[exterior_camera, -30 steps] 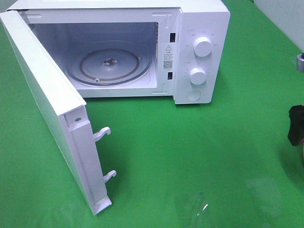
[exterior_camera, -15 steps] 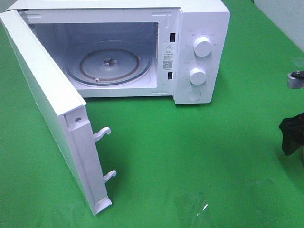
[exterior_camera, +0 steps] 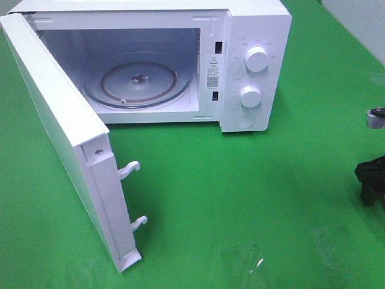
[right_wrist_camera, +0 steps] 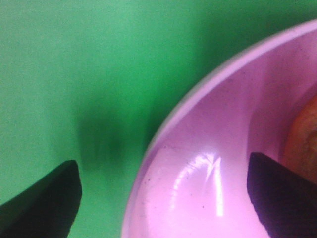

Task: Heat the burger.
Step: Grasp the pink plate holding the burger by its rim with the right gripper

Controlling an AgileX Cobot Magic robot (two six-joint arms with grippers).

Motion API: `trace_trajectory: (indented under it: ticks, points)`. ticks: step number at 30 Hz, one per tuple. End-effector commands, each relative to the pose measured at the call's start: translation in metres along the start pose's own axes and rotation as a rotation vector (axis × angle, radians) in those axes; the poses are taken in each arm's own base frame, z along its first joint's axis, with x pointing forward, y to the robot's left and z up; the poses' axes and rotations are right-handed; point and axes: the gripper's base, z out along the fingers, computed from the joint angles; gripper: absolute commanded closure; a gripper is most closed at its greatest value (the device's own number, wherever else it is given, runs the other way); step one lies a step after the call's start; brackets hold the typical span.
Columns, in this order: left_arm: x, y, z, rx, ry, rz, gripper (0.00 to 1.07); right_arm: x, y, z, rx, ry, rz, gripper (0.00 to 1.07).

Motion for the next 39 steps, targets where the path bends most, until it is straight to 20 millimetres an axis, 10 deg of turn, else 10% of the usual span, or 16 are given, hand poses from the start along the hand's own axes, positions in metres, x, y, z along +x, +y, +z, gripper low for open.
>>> trace_trajectory:
  ticks: [1,17,29,39]
  points:
    - [0.001,-0.001,-0.002,0.007,-0.022,-0.003,0.06,-0.002,-0.002,0.003,0.002,-0.016,0.02,0.25]
    - [0.001,-0.001,-0.002,0.007,-0.022,-0.003,0.06,0.0,-0.001,0.014,-0.006,0.023,0.033,0.41]
    - [0.001,-0.001,-0.002,0.007,-0.022,-0.003,0.06,0.001,-0.001,0.014,-0.004,0.034,0.052,1.07]
    - [0.001,-0.001,-0.002,0.007,-0.022,-0.003,0.06,0.001,0.0,0.014,-0.006,0.039,0.082,1.07]
